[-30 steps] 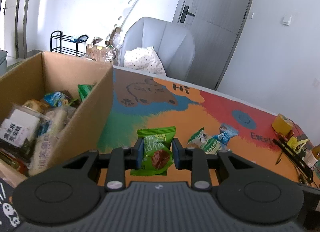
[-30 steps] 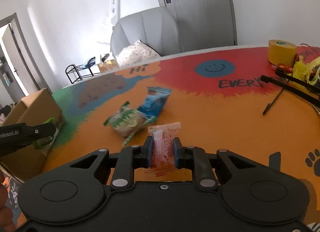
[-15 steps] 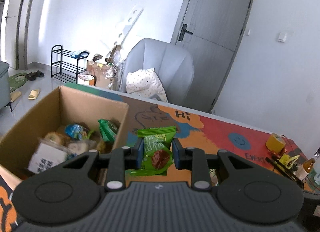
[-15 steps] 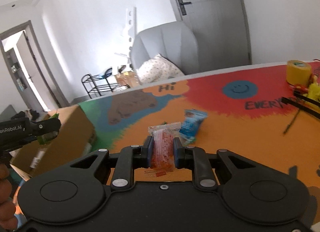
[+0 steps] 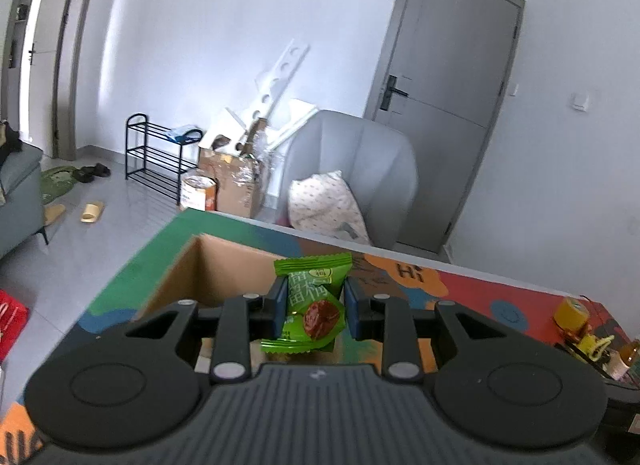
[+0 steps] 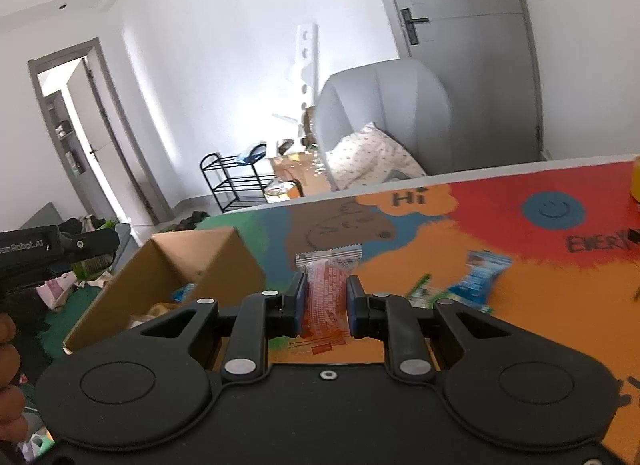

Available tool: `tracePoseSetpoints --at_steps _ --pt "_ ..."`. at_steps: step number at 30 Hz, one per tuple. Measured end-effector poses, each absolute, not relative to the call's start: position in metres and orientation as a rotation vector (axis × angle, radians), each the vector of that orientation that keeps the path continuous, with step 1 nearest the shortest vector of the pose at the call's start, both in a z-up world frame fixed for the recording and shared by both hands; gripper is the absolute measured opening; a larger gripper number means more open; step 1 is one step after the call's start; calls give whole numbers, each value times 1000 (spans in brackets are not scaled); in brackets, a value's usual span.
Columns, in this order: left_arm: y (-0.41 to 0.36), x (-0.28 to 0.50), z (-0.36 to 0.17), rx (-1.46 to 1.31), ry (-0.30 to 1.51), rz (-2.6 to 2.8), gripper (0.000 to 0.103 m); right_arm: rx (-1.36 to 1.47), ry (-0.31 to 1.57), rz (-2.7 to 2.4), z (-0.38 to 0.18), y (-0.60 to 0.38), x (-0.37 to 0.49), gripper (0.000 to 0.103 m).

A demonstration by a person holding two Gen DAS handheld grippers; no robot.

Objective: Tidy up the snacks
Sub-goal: 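Carry the green snack and pink pack over the cardboard box with both grippers, then open both grippers to drop the packs into the box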

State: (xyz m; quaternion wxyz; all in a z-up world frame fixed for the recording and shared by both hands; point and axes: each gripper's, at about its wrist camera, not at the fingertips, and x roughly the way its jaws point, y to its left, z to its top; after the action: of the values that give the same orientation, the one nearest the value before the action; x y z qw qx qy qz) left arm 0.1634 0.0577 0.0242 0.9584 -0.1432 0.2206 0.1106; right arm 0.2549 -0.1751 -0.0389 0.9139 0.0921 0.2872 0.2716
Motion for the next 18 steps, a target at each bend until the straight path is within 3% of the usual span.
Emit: tracePoseSetpoints --at_steps 18 --pt "113 168 13 -345 460 268 28 140 561 629 -21 -119 260 19"
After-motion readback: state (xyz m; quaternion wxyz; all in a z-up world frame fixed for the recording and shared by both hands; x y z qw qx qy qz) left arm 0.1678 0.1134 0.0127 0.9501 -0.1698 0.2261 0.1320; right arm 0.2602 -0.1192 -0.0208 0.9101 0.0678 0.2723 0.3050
